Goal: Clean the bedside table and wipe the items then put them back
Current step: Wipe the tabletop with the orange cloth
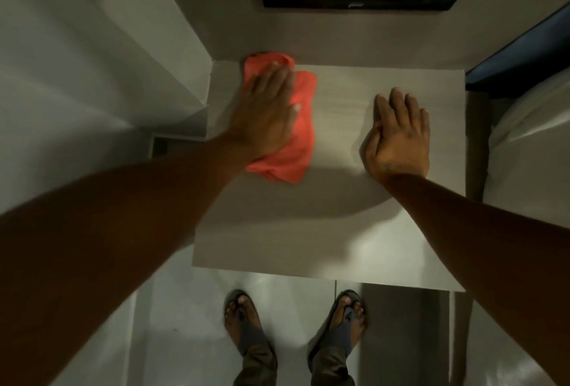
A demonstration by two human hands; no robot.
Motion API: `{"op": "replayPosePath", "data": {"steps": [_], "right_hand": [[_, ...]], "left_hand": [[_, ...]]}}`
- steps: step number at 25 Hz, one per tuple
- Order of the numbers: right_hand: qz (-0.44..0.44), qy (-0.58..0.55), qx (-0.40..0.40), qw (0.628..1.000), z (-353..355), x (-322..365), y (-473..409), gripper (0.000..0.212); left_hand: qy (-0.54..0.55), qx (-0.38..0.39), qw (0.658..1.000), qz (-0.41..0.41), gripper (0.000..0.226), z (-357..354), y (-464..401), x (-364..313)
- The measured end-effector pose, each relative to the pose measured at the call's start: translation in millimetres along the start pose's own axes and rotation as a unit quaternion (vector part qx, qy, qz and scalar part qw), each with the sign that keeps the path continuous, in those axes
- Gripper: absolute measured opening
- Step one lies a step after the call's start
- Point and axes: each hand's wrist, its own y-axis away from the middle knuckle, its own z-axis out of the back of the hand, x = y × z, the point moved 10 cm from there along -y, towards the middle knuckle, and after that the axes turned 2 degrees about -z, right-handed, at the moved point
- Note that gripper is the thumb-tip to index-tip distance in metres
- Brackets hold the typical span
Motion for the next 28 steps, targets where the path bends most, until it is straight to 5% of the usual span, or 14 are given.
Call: {"op": "replayPosePath", "data": {"steps": [3, 6, 11, 14, 18, 22, 28], "right_hand": [[0.001, 0.008, 0.002, 1.000, -3.6, -0.4, -1.0, 0.061], [-0.005, 0.013, -0.001, 1.000, -4.9, -0.2, -1.8, 0.060], [-0.012, -0.014, -0.019, 1.000, 2.9, 0.0, 1.1, 0.061], [-0.004, -0.006, -0.021, 1.000, 0.1, 0.6, -0.3, 0.060], [-0.004, -0.002, -0.010, 1.000, -2.4, 0.2, 0.1, 0.060], [-0.011, 0.005, -0.011, 1.000, -0.5, 0.9, -0.7, 0.059], [-0.009, -0.006, -0.022, 1.000, 1.7, -0.2, 0.4, 0.058]], "left_hand": [[0.039, -0.021, 0.999, 0.001, 0.064, -14.4, 84.9, 25.0], [0.062, 0.010, 0.998, 0.019, 0.067, -43.0, 178.9, -23.9], [0.104, 0.000, 0.989, -0.109, 0.062, -26.4, 119.7, -131.2], [0.055, -0.001, 0.998, -0.020, 0.060, -16.6, 66.8, -42.1], [0.052, -0.011, 0.998, 0.041, 0.066, -24.2, 117.3, 25.2], [0.073, 0.005, 0.997, 0.029, 0.069, -47.6, 184.9, -61.1], [0.101, -0.015, 0.995, -0.013, 0.068, -37.9, 143.8, -149.1]]}}
